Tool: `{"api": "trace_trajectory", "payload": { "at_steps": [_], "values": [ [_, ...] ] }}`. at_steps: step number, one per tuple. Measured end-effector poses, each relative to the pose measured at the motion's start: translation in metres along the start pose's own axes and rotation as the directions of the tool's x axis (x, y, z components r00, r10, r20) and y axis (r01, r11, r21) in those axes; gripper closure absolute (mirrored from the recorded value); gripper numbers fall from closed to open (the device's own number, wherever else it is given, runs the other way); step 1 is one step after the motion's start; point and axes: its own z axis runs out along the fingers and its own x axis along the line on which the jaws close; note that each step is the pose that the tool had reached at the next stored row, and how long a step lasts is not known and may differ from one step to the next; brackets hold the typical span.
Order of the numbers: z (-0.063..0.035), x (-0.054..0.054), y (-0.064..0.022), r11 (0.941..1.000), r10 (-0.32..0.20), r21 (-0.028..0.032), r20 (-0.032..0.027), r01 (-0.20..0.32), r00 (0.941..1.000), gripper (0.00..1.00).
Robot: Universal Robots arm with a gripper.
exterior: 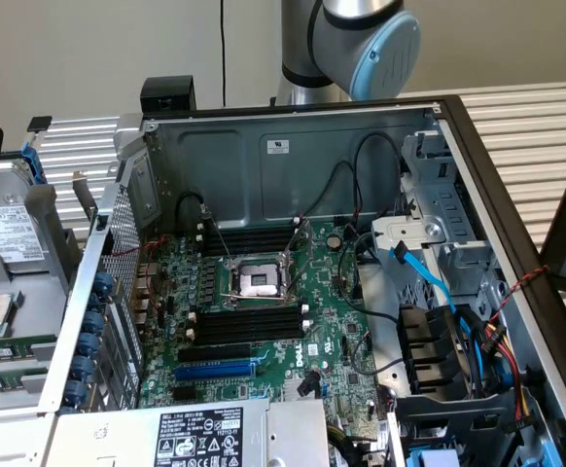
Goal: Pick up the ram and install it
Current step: 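Pick up the ram and move it above insertion slot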
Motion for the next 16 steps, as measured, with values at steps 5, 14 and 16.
{"api": "trace_trajectory", "payload": {
  "at_steps": [5,14,16],
  "values": [
    [0.004,0.0,-0.0002,0.9964,-0.085,-0.0038,-0.0095,0.085,0.9964,0.76],
    [0.0113,0.0,-0.0006,0.9718,-0.236,-0.0118,-0.0252,0.236,0.9715,0.76],
    [0.0129,0.0,-0.0007,0.9643,-0.265,-0.0134,-0.0279,0.264,0.9639,0.76]
  ]
}}
